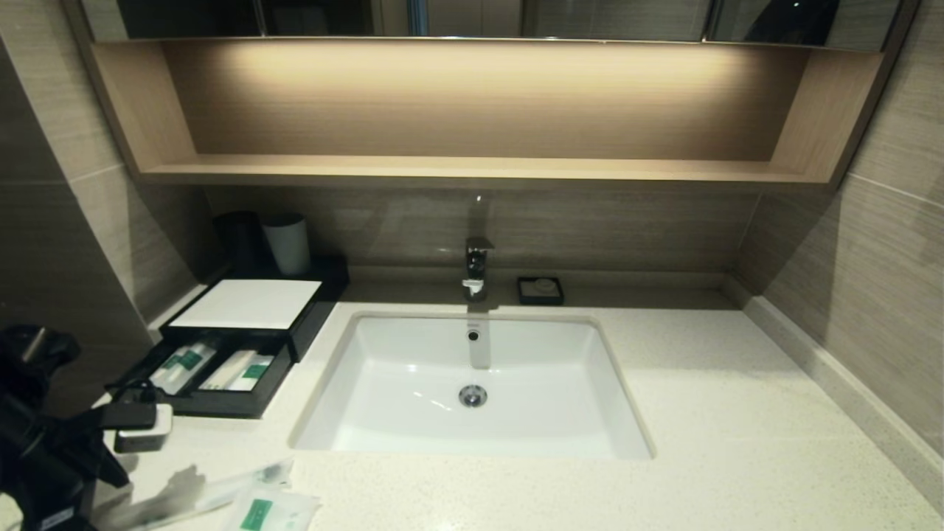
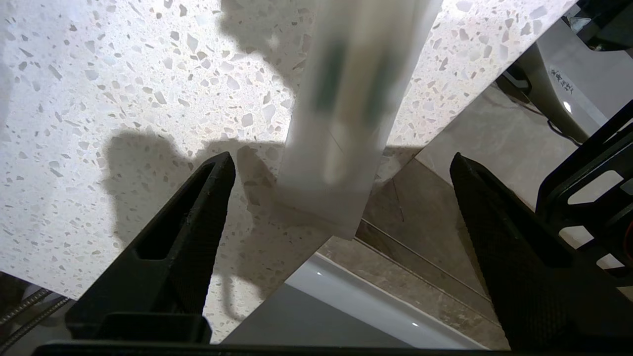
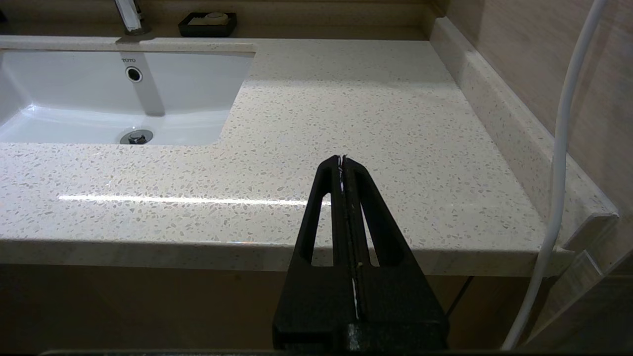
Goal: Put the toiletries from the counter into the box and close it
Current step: Pick up the bathroom toiletry
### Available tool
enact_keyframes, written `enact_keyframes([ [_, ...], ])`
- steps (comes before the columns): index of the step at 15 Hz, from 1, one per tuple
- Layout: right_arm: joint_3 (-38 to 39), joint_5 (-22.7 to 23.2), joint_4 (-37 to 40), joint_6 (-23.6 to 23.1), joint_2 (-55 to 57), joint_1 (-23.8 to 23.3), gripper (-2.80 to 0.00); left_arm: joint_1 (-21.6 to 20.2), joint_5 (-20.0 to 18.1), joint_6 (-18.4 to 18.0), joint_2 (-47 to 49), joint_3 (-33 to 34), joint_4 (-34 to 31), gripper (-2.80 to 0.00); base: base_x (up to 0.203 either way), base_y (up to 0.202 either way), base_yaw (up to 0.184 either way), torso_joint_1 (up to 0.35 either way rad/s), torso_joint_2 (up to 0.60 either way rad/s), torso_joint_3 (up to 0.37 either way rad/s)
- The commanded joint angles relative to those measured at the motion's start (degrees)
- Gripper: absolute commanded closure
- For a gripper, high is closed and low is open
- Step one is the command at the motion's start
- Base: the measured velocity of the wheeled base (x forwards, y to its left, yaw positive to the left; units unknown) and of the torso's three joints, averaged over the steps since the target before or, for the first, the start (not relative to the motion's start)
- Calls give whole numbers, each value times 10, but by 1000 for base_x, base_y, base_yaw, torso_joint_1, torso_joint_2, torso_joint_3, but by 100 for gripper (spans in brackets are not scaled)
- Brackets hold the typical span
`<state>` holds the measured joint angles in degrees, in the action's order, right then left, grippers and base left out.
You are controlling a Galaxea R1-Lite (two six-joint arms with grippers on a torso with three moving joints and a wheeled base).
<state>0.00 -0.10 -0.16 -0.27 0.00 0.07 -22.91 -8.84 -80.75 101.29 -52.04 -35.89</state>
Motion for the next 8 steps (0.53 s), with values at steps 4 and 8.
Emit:
enact_keyframes([
  [4,1,0,0,-1,-1,0,0,4,1,-4,8,1,4,-280,0,0,0,0,0,0],
  [8,1,0,0,0,-1,0,0,8,1,-4,8,4,4,-280,0,0,0,0,0,0],
])
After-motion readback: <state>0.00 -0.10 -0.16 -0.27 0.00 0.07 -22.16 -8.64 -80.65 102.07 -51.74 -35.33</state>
